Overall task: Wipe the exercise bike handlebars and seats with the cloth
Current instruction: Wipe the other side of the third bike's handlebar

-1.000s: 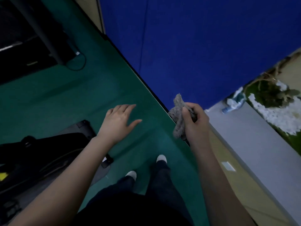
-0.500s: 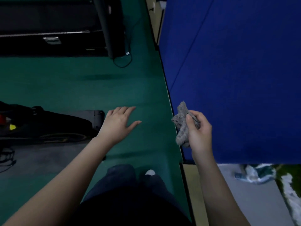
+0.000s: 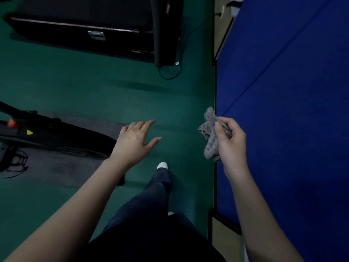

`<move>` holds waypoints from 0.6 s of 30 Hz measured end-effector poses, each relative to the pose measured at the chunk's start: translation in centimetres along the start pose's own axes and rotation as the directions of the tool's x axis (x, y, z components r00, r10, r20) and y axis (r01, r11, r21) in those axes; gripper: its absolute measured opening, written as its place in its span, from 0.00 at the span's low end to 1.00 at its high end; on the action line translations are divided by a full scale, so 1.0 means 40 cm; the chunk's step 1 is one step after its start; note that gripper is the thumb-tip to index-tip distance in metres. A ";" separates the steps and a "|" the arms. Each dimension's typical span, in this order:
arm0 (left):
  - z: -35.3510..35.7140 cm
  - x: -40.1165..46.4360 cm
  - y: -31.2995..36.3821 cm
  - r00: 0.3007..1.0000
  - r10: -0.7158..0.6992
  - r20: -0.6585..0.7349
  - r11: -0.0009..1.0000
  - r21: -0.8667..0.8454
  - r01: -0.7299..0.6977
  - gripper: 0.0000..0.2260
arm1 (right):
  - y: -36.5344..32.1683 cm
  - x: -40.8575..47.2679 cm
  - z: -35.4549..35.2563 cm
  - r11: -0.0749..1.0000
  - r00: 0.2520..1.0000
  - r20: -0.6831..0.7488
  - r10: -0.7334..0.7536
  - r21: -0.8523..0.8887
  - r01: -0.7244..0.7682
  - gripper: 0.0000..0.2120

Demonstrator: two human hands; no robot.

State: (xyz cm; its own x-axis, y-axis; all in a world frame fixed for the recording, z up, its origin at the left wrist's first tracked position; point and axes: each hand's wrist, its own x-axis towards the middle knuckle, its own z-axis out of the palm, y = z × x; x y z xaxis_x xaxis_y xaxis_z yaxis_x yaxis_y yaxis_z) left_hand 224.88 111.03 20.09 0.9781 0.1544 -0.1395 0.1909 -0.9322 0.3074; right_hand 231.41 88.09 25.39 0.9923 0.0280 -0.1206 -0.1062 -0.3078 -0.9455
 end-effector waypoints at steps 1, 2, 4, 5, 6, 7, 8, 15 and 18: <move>-0.005 0.039 -0.011 1.000 -0.011 0.005 1.000 -0.008 0.011 0.34 | -0.011 0.043 0.017 1.000 1.000 0.011 -0.008 -0.011 0.008 0.06; -0.012 0.076 -0.021 1.000 -0.023 0.004 1.000 -0.012 0.023 0.33 | -0.022 0.081 0.034 1.000 1.000 0.022 -0.010 -0.024 0.011 0.06; -0.034 0.149 -0.039 0.999 -0.043 -0.018 0.999 -0.027 0.043 0.29 | -0.045 0.157 0.066 0.999 0.998 0.054 -0.018 -0.046 0.020 0.06; -0.045 0.178 -0.046 0.999 -0.044 -0.031 0.998 -0.034 0.043 0.30 | -0.056 0.187 0.078 0.998 0.998 0.060 -0.025 -0.055 0.028 0.06; -0.060 0.217 -0.057 0.998 -0.047 -0.040 0.998 -0.032 0.045 0.32 | -0.069 0.226 0.097 0.998 0.998 0.061 -0.033 -0.060 0.037 0.07; -0.076 0.251 -0.065 0.998 -0.042 -0.051 0.999 -0.026 0.041 0.34 | -0.083 0.260 0.115 0.997 0.997 0.059 -0.039 -0.063 0.043 0.07; -0.092 0.283 -0.074 0.997 -0.043 -0.062 0.999 -0.025 0.042 0.35 | -0.096 0.293 0.133 0.997 0.997 0.062 -0.042 -0.058 0.046 0.07; -0.158 0.393 -0.148 0.976 -0.176 -0.127 0.983 -0.066 0.169 0.31 | -0.158 0.465 0.260 0.995 0.978 0.198 -0.064 -0.067 0.079 0.05; -0.166 0.420 -0.180 0.951 -0.281 -0.124 0.958 -0.088 0.272 0.28 | -0.181 0.549 0.326 0.991 0.954 0.284 -0.099 -0.055 0.120 0.05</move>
State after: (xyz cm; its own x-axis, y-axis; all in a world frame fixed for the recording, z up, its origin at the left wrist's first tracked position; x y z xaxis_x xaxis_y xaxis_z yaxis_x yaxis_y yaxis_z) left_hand 240.49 122.53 21.78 0.8872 0.4500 -0.1021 0.4563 -0.8227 0.3391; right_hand 253.16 103.34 25.66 0.9387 0.3277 -0.1072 0.0169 -0.3544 -0.9349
